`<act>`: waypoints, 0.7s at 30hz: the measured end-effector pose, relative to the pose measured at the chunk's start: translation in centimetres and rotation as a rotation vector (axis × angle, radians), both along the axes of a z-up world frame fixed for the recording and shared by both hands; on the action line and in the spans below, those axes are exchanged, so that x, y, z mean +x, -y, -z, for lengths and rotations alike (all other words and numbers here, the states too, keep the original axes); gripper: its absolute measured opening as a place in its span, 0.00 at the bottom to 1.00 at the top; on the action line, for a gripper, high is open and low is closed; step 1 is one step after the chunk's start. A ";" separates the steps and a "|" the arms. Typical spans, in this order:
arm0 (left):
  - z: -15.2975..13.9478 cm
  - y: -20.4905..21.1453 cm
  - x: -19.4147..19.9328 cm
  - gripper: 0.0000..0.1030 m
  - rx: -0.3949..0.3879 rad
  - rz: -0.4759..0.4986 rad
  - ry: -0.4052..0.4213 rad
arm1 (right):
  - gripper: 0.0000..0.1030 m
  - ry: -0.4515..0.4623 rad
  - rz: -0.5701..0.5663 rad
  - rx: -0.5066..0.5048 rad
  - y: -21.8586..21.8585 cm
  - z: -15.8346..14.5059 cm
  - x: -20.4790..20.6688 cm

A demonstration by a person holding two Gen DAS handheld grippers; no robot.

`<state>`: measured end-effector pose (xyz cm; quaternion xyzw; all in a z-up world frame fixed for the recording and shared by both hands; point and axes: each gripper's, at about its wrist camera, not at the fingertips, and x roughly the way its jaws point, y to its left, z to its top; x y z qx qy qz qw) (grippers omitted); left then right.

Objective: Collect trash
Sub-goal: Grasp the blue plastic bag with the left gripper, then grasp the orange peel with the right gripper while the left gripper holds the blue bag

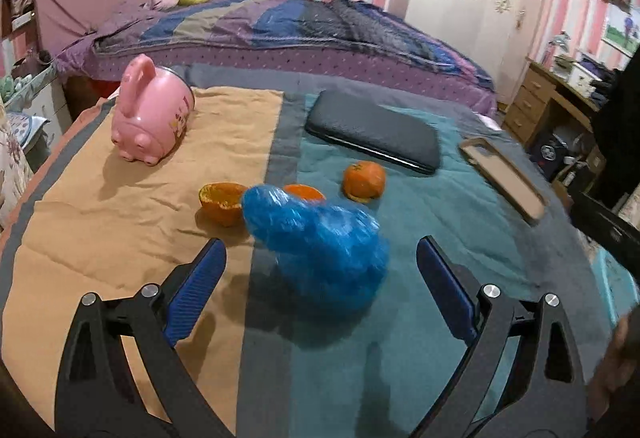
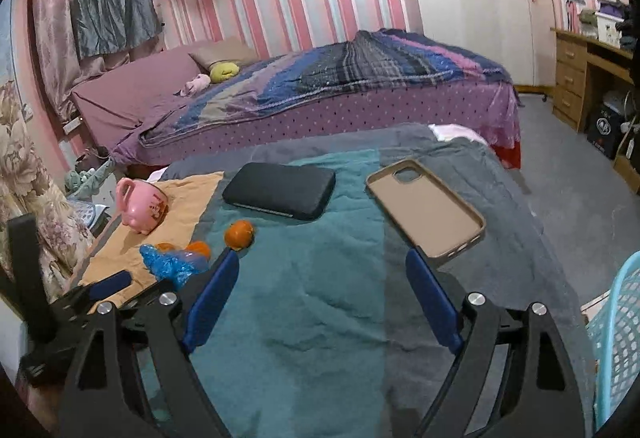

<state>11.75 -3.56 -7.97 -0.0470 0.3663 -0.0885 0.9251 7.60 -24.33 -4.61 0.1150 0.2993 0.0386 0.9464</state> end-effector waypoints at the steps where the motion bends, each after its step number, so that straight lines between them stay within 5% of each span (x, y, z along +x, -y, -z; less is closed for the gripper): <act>1: 0.3 0.0 0.5 0.63 -0.009 0.011 -0.010 | 0.81 0.000 -0.009 -0.004 0.1 0.1 0.2; 2: 1.1 0.0 1.4 0.28 -0.024 0.041 -0.056 | 0.81 0.001 -0.023 -0.012 -0.3 0.2 0.4; 3: 1.3 -0.2 1.6 0.25 -0.036 0.046 -0.077 | 0.81 0.001 -0.038 -0.021 -0.9 0.3 1.0; 12: -4.5 -9.9 -2.0 0.23 -0.010 -0.133 0.087 | 0.81 -0.003 -0.153 0.011 -7.0 0.7 3.5; 21: -3.8 -15.3 -1.7 0.23 -0.053 -0.234 0.069 | 0.81 -0.086 -0.210 0.005 -14.2 3.3 7.4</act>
